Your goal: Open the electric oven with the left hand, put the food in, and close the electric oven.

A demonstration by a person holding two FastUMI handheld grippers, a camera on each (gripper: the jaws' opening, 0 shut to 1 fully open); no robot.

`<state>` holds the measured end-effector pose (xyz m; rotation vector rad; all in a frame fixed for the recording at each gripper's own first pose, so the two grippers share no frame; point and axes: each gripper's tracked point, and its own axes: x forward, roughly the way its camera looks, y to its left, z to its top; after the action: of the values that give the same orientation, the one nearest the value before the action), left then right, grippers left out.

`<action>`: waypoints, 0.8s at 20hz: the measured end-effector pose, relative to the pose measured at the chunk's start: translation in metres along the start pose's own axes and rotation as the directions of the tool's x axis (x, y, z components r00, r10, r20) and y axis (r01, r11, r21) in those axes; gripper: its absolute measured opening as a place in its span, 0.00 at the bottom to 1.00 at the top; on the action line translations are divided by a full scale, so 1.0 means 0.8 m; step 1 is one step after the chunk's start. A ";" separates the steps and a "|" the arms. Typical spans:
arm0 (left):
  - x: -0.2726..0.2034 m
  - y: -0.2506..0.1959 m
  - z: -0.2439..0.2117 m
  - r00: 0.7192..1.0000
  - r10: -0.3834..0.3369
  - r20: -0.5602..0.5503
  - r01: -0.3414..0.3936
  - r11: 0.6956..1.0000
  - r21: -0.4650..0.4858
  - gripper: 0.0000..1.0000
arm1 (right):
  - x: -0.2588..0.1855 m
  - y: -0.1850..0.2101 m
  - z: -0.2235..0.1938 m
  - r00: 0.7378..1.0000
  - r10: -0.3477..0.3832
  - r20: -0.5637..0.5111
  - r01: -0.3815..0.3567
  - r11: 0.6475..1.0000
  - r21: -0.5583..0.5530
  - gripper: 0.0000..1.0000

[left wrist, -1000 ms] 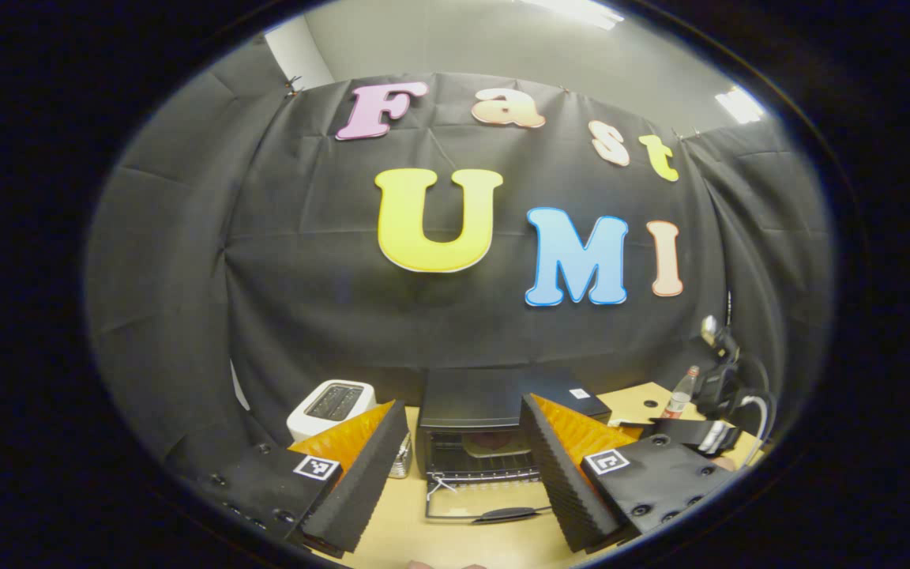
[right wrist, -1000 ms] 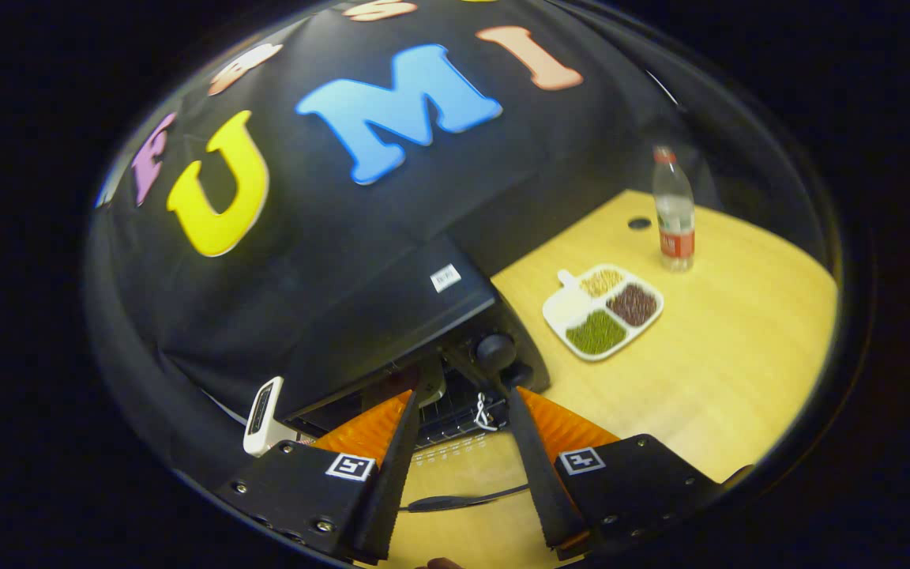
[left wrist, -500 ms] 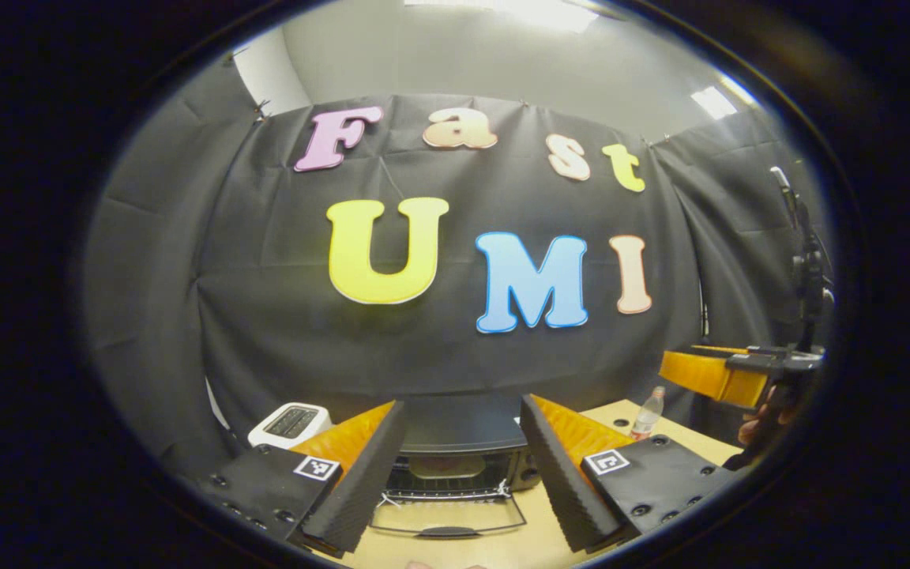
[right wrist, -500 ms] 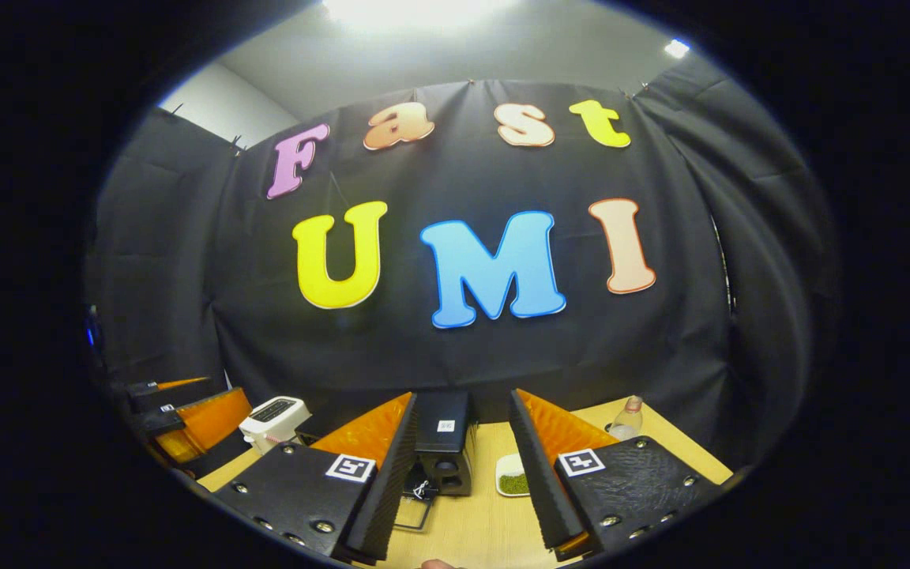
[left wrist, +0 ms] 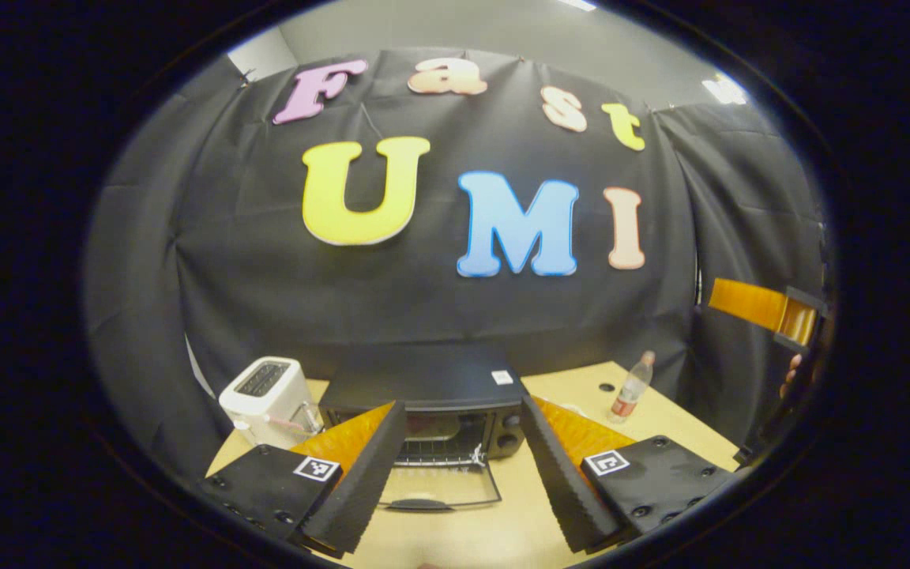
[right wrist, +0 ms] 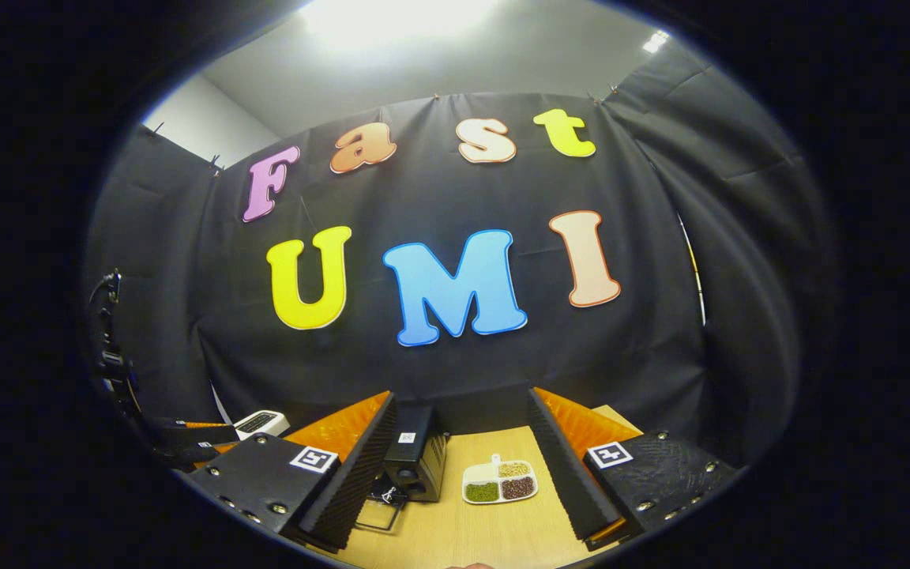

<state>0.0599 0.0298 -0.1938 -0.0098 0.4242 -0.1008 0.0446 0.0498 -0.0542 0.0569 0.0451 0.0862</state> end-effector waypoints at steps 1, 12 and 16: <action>0.007 -0.003 -0.020 0.998 -0.010 -0.057 0.010 1.000 -0.011 0.98 | 0.002 -0.003 -0.002 1.000 0.003 -0.006 -0.003 1.000 0.000 0.99; 0.059 0.022 -0.213 0.872 -0.021 -0.489 -0.007 0.998 -0.055 0.98 | 0.013 -0.055 -0.038 0.996 -0.053 -0.075 0.057 0.997 0.050 0.99; 0.061 0.042 -0.276 0.785 -0.005 -0.620 -0.026 0.999 -0.042 0.98 | 0.010 -0.079 -0.050 0.989 -0.104 -0.103 0.110 0.992 0.057 0.99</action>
<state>0.0169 0.0612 -0.4158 -0.0221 1.0949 -0.0805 0.0559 -0.0102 -0.0981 0.1125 0.1502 -0.0199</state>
